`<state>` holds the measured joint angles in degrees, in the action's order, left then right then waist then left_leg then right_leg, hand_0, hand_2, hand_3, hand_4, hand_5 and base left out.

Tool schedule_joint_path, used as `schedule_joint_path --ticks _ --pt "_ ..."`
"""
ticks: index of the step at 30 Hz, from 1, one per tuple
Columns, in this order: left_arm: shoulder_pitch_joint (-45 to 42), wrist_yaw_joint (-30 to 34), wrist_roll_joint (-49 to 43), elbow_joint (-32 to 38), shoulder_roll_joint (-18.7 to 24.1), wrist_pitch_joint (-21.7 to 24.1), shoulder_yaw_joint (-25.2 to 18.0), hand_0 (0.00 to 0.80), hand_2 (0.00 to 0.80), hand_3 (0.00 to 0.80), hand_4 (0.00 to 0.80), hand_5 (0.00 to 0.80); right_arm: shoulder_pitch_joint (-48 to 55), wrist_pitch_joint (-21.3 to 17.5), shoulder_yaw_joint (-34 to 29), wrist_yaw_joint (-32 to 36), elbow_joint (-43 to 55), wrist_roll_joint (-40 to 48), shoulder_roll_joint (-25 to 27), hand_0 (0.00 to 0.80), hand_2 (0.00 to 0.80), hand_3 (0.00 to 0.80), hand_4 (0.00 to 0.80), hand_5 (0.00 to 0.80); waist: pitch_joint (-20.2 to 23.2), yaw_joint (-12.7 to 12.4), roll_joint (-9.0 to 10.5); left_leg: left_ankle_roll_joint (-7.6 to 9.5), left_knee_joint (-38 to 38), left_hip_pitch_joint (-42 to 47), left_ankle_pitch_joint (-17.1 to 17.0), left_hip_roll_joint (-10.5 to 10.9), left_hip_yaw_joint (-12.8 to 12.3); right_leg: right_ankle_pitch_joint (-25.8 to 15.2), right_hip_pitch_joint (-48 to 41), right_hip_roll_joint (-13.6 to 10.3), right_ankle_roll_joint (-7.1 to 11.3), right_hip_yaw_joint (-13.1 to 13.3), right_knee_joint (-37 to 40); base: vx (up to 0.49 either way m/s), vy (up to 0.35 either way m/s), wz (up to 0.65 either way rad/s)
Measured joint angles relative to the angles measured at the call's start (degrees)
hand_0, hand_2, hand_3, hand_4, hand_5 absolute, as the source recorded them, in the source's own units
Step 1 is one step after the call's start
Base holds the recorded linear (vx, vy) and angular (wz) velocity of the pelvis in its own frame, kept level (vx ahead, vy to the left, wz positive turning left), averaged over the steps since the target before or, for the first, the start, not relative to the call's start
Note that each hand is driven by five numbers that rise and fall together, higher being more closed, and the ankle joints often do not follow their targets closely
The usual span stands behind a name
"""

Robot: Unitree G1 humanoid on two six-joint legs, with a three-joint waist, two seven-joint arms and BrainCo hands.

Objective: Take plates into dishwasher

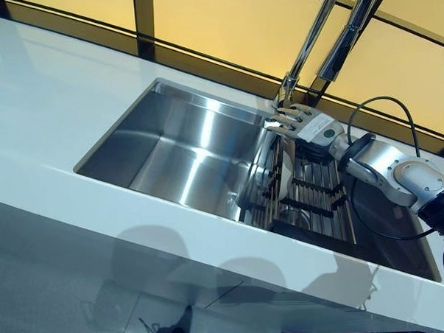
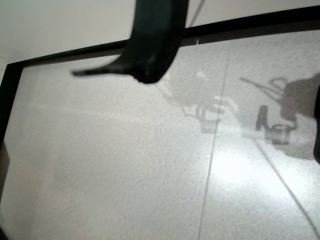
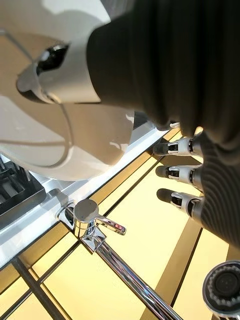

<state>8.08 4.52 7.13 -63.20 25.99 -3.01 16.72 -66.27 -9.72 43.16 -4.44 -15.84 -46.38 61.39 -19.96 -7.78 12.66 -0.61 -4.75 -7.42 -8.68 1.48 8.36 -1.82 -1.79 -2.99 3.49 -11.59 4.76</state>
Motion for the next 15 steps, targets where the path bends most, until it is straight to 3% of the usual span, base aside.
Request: schedule_joint_path --ticks 13,14,15 --pt "0.15 -0.19 3.81 0.21 -0.03 1.13 -0.09 0.0 0.0 0.0 0.0 0.0 0.01 -2.58 0.69 3.24 0.04 -8.98 -2.41 0.0 0.0 0.0 0.0 0.0 -0.55 -0.87 0.31 -0.02 0.0 -0.19 -0.02 0.0 0.0 0.0 0.17 0.01 0.0 -0.07 0.01 0.0 0.0 0.0" --pt "0.15 -0.2 3.81 0.24 -0.03 1.14 -0.11 0.0 0.0 0.0 0.0 0.0 0.01 -2.59 0.69 3.28 0.05 -9.2 -2.41 0.104 0.104 0.104 0.104 0.104 -0.56 -0.93 0.32 -0.02 0.0 -0.19 -0.02 0.0 0.0 0.0 0.17 0.01 0.0 -0.07 0.01 0.0 0.0 0.0" --pt "0.15 -0.35 3.84 0.25 -0.03 1.16 -0.16 0.0 0.0 0.0 0.0 0.0 0.0 -2.98 0.69 3.83 0.47 -10.48 -2.42 0.408 0.408 0.408 0.408 0.408 -0.69 -1.1 0.45 -0.03 0.0 -0.19 -0.02 0.0 0.02 0.0 0.16 0.0 0.0 -0.1 0.01 0.0 0.0 0.0"
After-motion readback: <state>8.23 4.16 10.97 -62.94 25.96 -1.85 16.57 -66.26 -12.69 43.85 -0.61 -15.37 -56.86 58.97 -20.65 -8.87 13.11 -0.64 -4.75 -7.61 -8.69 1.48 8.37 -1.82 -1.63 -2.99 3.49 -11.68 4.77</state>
